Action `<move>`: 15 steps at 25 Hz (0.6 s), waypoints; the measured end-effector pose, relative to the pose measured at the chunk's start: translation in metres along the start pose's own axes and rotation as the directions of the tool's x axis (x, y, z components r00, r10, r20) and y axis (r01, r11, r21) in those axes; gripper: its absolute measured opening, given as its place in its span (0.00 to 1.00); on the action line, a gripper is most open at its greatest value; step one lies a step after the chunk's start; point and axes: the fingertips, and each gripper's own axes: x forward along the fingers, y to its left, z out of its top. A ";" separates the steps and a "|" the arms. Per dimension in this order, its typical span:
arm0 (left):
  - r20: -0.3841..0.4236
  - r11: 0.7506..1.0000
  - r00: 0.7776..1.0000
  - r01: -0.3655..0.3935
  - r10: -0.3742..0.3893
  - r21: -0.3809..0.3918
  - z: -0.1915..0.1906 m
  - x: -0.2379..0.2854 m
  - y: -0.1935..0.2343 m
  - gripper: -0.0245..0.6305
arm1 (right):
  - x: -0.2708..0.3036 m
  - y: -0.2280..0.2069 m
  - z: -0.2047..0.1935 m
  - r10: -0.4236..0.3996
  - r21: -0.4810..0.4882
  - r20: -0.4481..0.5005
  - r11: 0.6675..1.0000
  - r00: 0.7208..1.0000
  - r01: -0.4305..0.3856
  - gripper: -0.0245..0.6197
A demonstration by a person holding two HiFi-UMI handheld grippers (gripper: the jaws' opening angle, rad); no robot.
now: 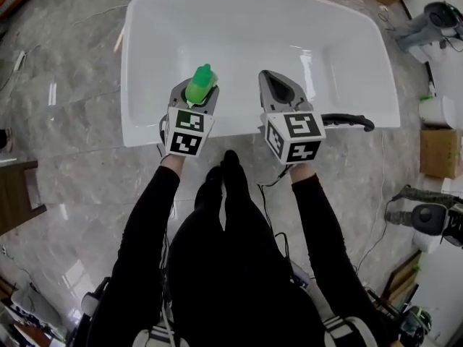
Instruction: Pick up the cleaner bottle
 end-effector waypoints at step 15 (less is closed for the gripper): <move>-0.046 0.974 0.976 -0.215 0.212 -0.068 0.000 -0.062 0.081 0.33 | 0.054 0.075 0.036 0.318 -0.084 0.014 0.945 0.948 -0.316 0.04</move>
